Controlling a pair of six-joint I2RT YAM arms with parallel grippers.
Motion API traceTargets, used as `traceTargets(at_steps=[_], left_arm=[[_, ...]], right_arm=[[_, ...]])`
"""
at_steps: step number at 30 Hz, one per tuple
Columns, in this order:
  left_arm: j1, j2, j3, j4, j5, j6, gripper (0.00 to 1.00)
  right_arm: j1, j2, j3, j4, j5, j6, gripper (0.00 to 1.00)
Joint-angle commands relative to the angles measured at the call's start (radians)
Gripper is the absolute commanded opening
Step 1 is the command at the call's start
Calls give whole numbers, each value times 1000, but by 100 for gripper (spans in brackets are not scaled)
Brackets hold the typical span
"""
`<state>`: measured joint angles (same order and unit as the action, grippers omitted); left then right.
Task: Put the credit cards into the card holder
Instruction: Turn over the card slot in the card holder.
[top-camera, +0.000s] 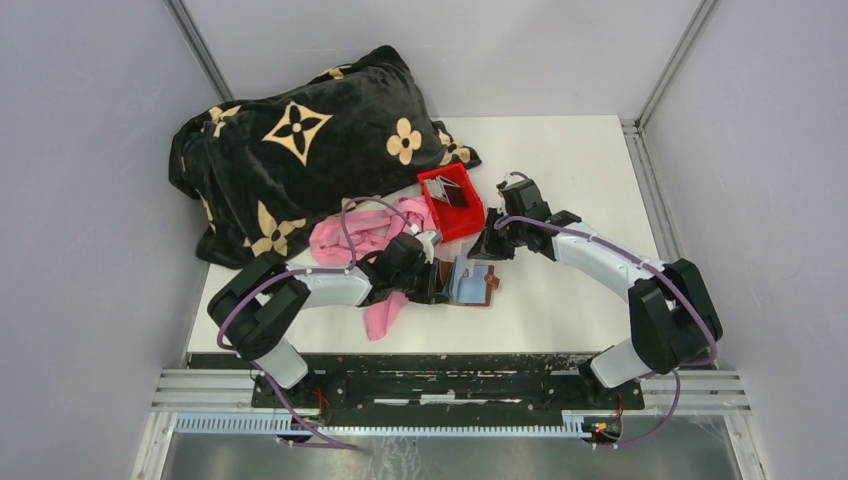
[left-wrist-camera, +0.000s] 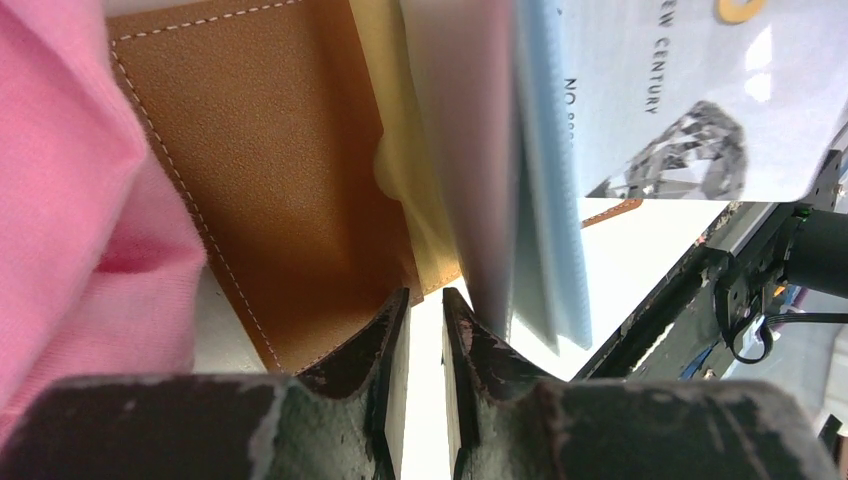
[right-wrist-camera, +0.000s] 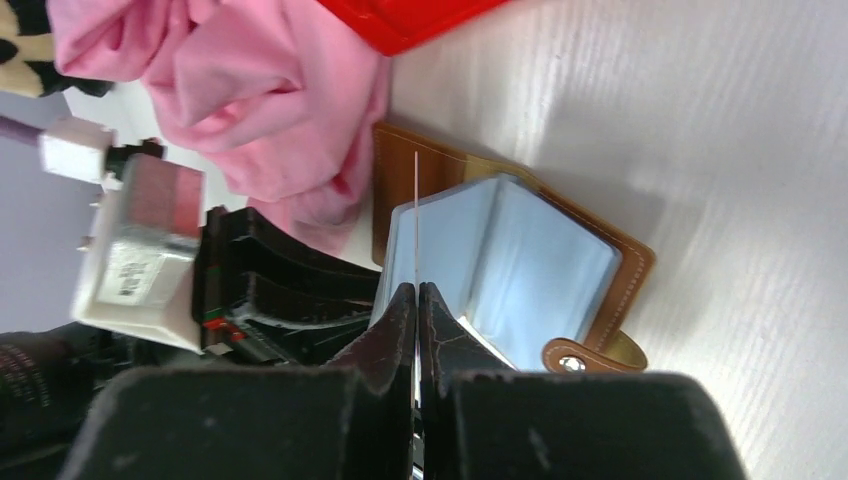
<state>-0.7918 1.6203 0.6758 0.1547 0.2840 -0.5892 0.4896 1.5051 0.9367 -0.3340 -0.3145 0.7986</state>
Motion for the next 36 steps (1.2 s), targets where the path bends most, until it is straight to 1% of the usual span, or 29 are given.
traceTargets(at_steps=[1, 6, 10, 18, 27, 36], left_arm=[[-8, -17, -17, 22, -32, 3, 25], [-9, -30, -40, 32, -44, -12, 25], [-8, -53, -62, 21, -55, -25, 25], [-8, -168, -82, -120, -147, -24, 29], [-9, -215, -47, -245, -192, -8, 38], [-8, -276, 9, -343, -276, 34, 39]], right_arm=[[19, 0, 76, -23, -5, -37, 1], [34, 30, 63, -25, -3, -46, 1], [40, 55, 22, 15, -9, -37, 1], [52, 103, -25, 104, -36, -10, 1], [70, 153, -54, 165, -42, 13, 1], [72, 146, -73, 168, -32, 18, 1]])
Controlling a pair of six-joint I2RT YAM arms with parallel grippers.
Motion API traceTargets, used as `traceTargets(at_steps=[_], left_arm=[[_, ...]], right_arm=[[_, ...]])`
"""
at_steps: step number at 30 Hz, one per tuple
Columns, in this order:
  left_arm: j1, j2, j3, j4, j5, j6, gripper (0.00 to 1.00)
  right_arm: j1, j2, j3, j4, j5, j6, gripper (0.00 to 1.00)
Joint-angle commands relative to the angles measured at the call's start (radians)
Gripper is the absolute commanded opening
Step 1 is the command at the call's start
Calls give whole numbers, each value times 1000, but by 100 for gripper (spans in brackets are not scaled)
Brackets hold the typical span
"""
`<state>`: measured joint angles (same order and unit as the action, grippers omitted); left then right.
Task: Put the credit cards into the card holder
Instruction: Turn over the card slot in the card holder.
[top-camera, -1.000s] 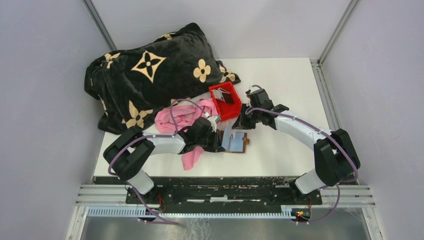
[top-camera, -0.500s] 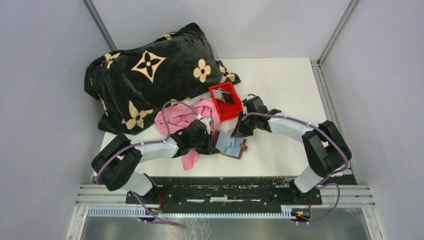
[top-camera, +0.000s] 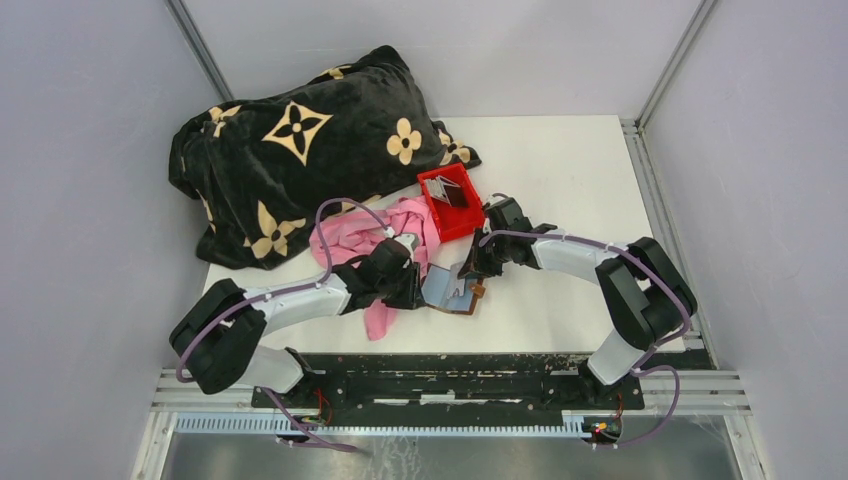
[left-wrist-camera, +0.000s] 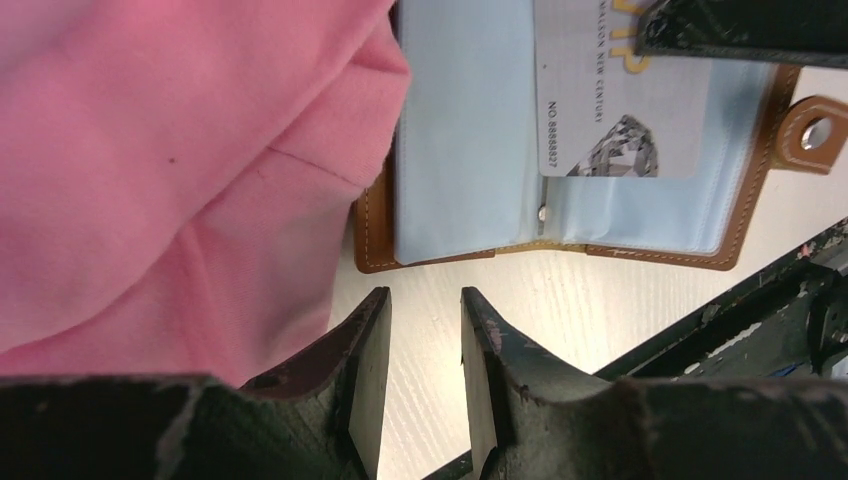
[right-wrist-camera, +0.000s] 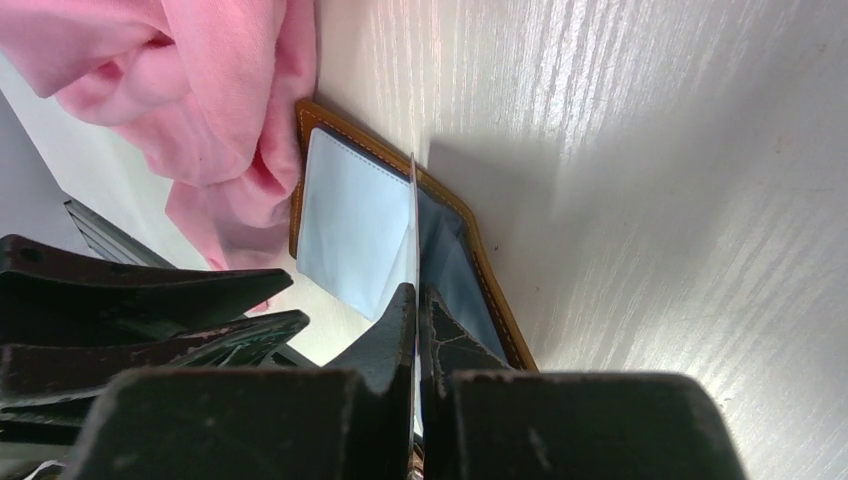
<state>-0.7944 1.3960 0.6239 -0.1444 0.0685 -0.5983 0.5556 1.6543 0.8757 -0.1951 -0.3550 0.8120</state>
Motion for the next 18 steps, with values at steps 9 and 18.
traceTargets(at_steps=[9, 18], left_arm=[[-5, 53, 135, -23, -73, 128, 39], [-5, 189, 145, -14, -96, 180, 34]], right_arm=[[8, -45, -40, 19, 29, 20, 1], [25, -124, -32, -70, 100, 7, 1]])
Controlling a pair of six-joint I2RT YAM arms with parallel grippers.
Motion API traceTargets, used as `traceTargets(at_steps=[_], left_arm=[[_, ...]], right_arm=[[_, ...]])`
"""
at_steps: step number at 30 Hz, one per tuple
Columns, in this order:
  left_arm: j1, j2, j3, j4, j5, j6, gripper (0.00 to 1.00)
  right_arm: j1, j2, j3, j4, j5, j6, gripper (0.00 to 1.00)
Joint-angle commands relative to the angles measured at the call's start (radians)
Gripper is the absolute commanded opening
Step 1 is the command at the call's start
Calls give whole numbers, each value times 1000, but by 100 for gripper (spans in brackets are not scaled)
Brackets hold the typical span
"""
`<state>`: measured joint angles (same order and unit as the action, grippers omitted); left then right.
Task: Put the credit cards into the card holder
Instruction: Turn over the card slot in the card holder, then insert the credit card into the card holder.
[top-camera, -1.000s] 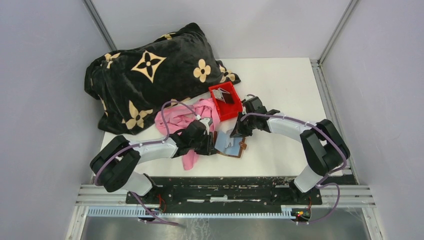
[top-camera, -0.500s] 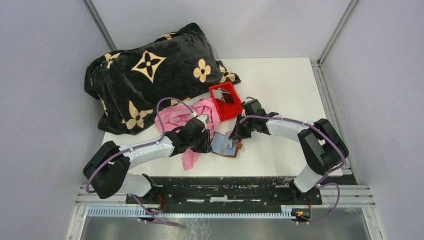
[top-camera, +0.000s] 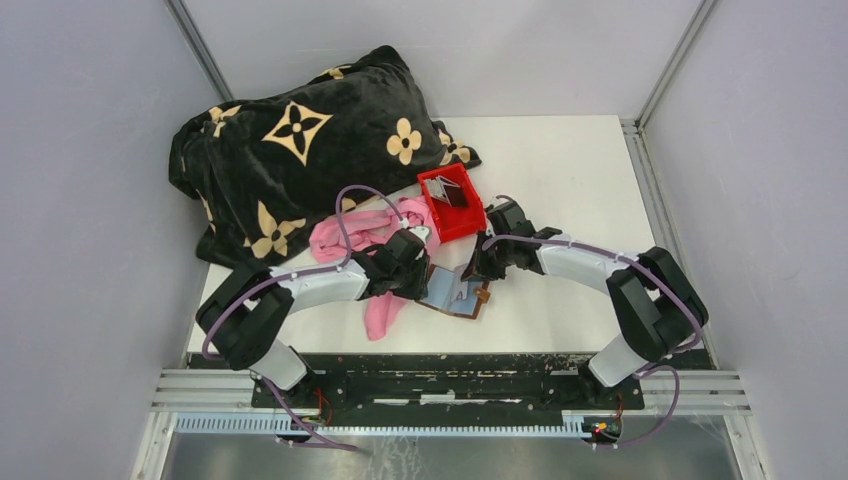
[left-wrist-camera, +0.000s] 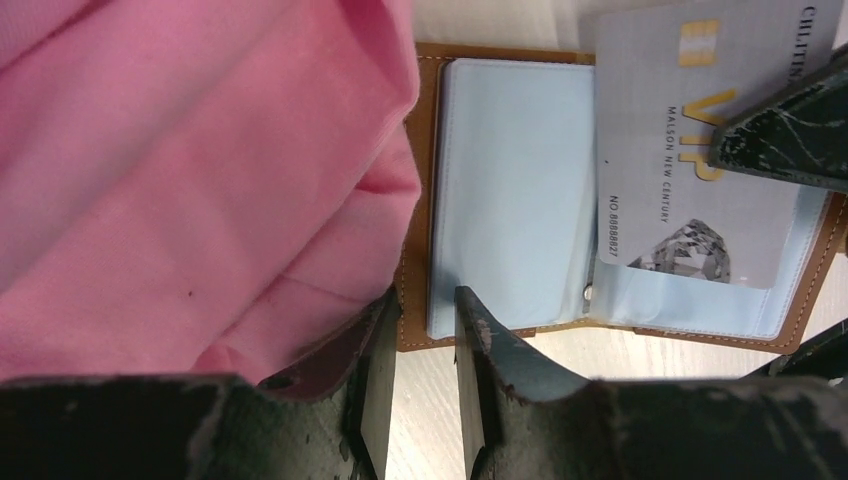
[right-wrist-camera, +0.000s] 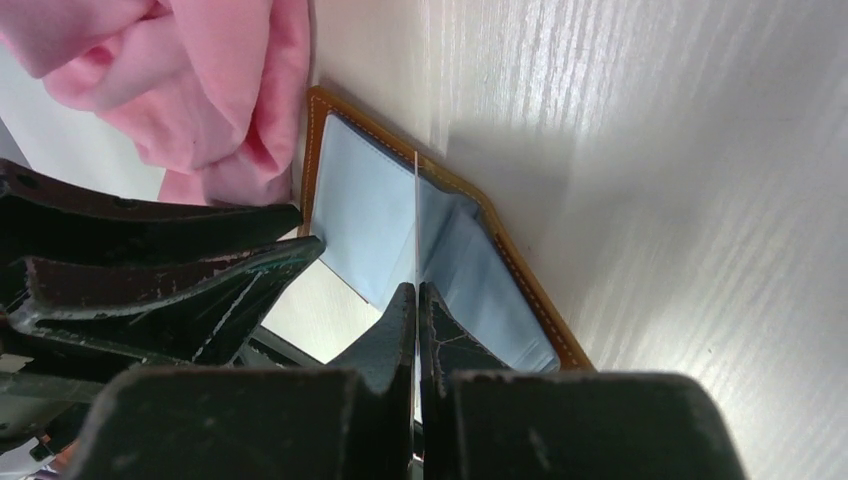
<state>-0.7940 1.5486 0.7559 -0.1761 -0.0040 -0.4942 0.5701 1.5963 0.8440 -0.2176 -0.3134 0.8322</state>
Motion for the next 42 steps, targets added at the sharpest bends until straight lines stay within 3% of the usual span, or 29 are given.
traceTargets(at_steps=[1, 17, 27, 42], left_arm=[[-5, 43, 7, 22, -17, 76, 33], [-6, 25, -110, 115, 69, -146, 10], [-11, -6, -167, 127, 79, -230, 8], [-19, -46, -193, 83, 67, -241, 7]], right_arm=[[12, -73, 4, -61, 67, -14, 1], [121, -156, 58, -159, 205, 144, 1], [154, -246, -23, -191, 289, 254, 1], [137, -201, -79, -106, 267, 215, 1]])
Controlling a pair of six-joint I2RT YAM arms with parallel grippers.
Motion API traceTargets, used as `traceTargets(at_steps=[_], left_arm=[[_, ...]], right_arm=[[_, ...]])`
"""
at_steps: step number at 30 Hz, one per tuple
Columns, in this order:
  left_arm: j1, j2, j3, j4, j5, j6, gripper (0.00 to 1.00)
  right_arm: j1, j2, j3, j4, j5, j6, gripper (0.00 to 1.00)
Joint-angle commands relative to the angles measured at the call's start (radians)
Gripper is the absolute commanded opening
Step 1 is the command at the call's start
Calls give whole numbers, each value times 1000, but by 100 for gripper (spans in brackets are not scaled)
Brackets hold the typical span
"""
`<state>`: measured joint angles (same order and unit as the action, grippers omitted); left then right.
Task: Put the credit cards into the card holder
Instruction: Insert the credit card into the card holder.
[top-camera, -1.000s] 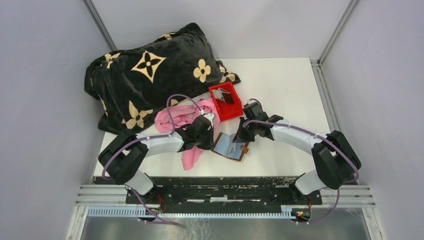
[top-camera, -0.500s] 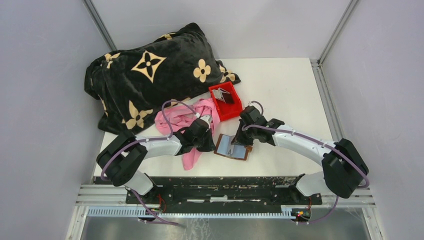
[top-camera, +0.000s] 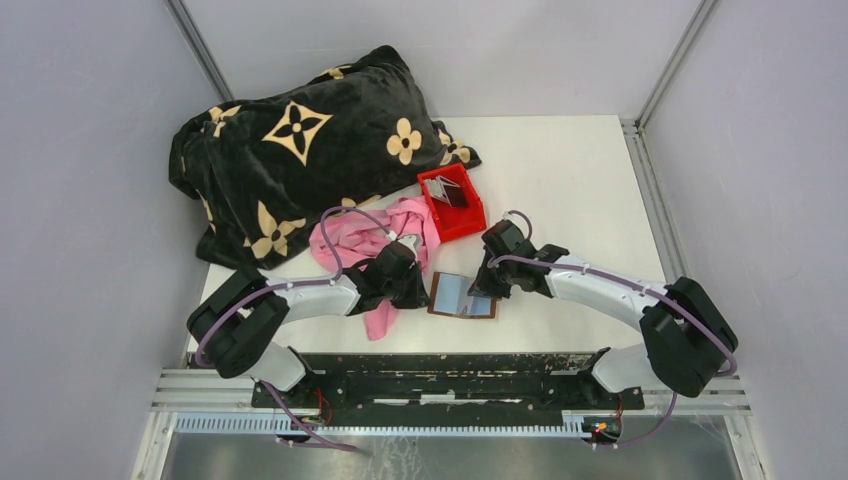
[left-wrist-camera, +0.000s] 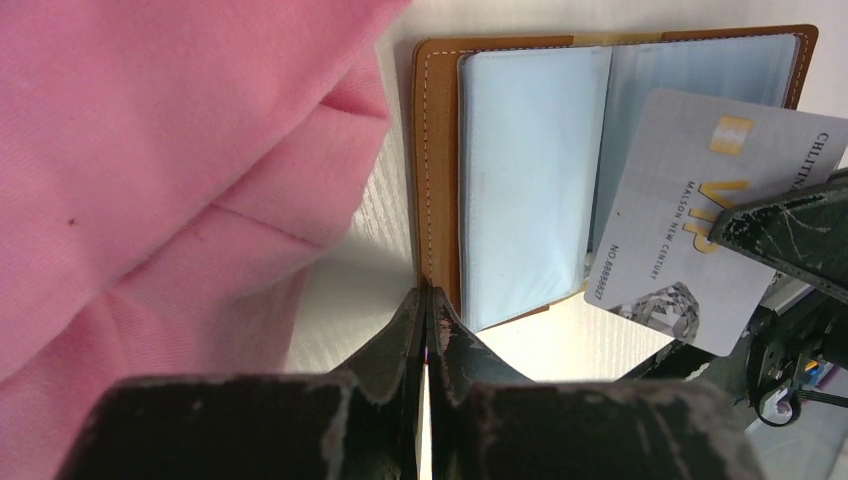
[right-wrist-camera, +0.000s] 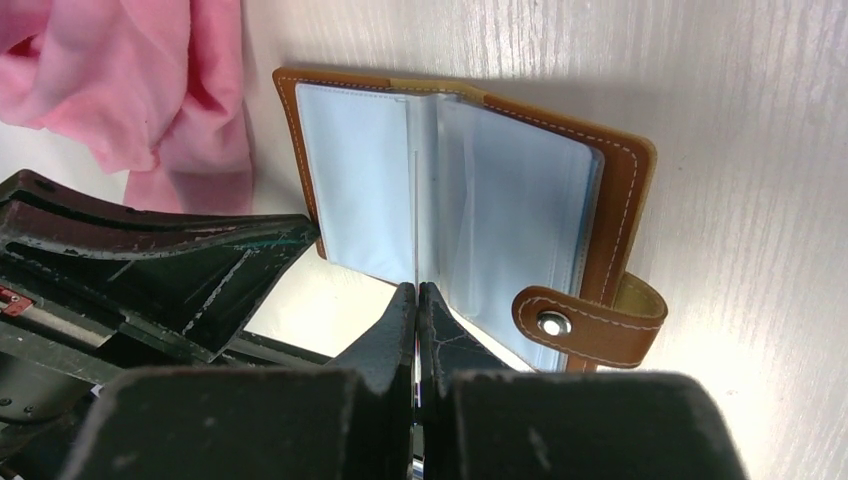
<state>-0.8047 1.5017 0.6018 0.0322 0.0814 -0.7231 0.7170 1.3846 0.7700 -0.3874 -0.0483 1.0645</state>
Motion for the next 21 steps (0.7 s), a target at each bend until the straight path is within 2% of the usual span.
traceTargets(at_steps=[1, 21], left_arm=[[-7, 2, -40, -128, -20, -12, 7], [-7, 32, -23, -130, -23, -8, 7]], right_arm=[[-13, 16, -7, 69, -2, -21, 1], [-53, 88, -40, 138, -91, -50, 1]])
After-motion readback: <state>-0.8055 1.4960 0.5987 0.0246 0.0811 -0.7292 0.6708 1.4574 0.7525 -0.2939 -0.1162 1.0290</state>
